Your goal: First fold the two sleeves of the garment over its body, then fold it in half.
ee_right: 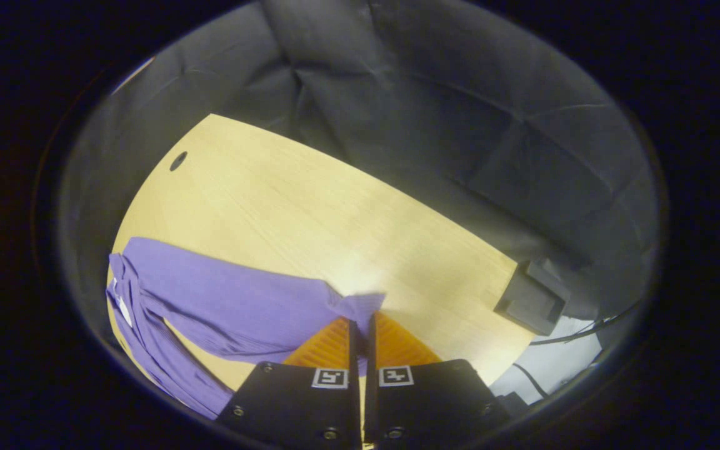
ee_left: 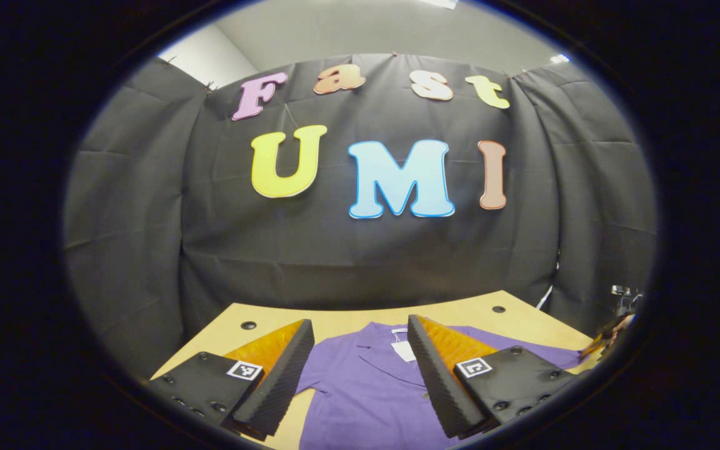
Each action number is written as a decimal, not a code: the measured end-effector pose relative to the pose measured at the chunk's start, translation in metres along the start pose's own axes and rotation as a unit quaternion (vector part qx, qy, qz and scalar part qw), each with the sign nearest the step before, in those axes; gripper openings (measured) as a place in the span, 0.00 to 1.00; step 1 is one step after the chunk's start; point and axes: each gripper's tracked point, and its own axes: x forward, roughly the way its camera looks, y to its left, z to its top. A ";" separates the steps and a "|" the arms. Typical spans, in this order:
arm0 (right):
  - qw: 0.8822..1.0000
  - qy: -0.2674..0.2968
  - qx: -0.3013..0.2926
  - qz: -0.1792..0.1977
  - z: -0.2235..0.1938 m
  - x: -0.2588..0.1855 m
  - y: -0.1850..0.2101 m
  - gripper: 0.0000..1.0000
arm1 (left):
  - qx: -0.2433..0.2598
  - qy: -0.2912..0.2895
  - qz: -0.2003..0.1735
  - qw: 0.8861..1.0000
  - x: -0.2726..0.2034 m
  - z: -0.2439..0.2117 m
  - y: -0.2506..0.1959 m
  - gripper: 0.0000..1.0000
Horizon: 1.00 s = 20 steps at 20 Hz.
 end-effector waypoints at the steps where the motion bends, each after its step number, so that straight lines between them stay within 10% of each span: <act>1: 1.000 -0.005 -0.004 0.003 0.002 0.001 0.002 0.03 | 0.001 -0.001 0.000 1.000 -0.001 0.002 0.000 0.96; 20: 0.985 -0.098 -0.035 0.135 0.041 -0.076 0.094 0.02 | 0.000 -0.010 -0.002 1.000 0.001 0.007 -0.001 0.96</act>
